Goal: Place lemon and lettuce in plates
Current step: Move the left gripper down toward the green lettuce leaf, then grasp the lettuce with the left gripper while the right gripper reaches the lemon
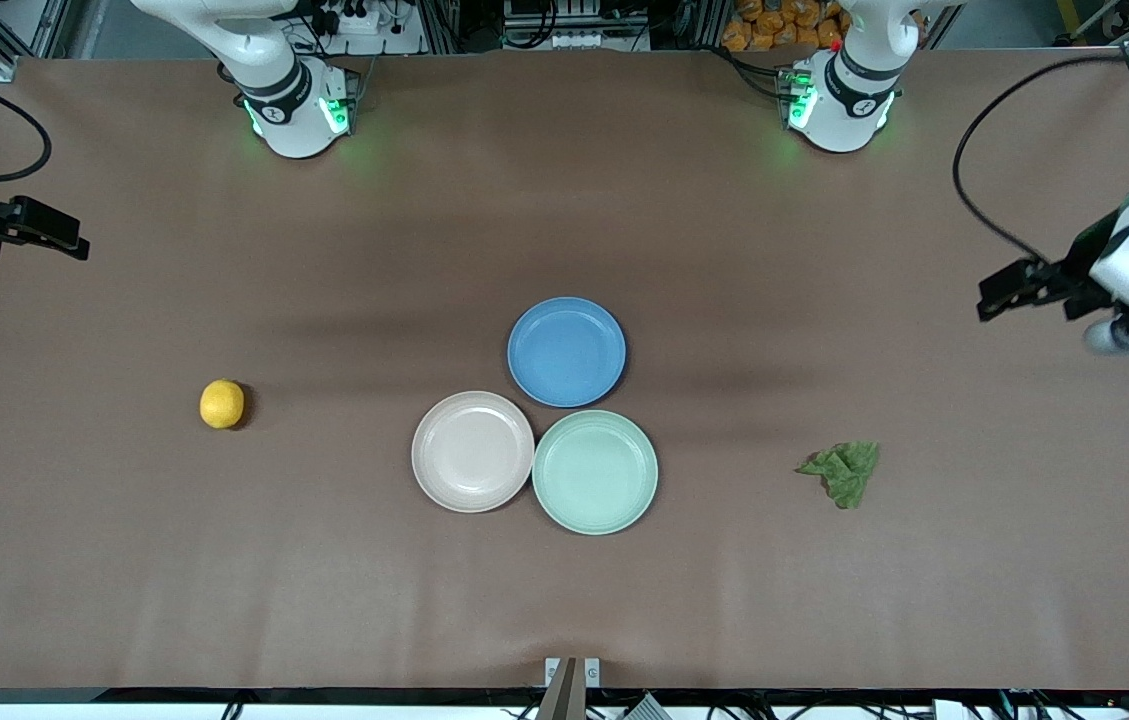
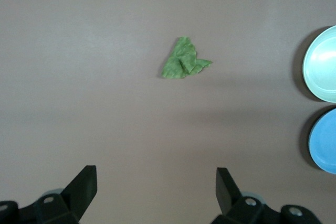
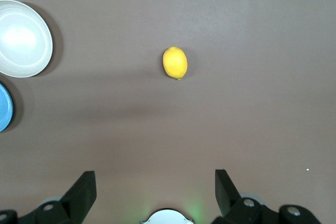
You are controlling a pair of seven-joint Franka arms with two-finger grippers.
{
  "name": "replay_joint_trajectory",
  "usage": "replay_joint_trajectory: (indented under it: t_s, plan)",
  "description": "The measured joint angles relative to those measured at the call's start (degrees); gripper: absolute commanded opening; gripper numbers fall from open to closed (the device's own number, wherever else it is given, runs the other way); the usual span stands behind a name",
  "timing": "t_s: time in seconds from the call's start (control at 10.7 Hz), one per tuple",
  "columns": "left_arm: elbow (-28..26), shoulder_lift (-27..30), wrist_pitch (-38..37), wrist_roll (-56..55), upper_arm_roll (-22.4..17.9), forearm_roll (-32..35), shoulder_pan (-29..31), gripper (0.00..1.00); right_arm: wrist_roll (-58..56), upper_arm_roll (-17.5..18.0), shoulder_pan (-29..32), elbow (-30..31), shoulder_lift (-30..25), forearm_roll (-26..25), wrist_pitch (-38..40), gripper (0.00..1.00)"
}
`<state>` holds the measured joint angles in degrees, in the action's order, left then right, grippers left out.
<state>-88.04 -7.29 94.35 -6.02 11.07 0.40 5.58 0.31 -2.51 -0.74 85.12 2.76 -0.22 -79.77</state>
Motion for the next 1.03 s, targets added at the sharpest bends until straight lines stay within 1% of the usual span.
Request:
replay_joint_trajectory:
  t_s: [0.19,0.28,0.47,0.56,0.75,1.03]
  plan:
    - [-2.6,-3.6,6.1,0.0,0.4,0.0,-0.6,1.0,0.0,0.0,0.0,0.1,0.1,0.0,0.0,1.0]
    - [-5.2,-5.3,11.1,0.0,0.5,0.1,-1.1,1.0,0.0,0.0,0.0,0.2,0.1,0.0,0.0,1.0]
    - [-10.5,-8.4,20.6,0.1,0.6,2.4,-2.6,1.0,0.0,-0.2,0.1,0.4,0.2,0.0,-0.2,1.0]
    - [-12.2,-9.9,23.5,0.0,0.6,3.7,-3.7,1.0,0.0,-0.2,0.4,1.1,0.2,0.0,-0.9,1.0]
    - [-13.5,-14.0,29.6,0.0,0.6,4.5,-4.3,1.0,-0.4,-0.3,1.2,3.6,0.3,0.0,-4.2,1.0]
    - [-14.2,-23.2,39.4,0.0,0.3,5.5,-4.1,1.0,-0.9,-0.4,1.4,10.3,1.0,0.0,-12.2,1.0]
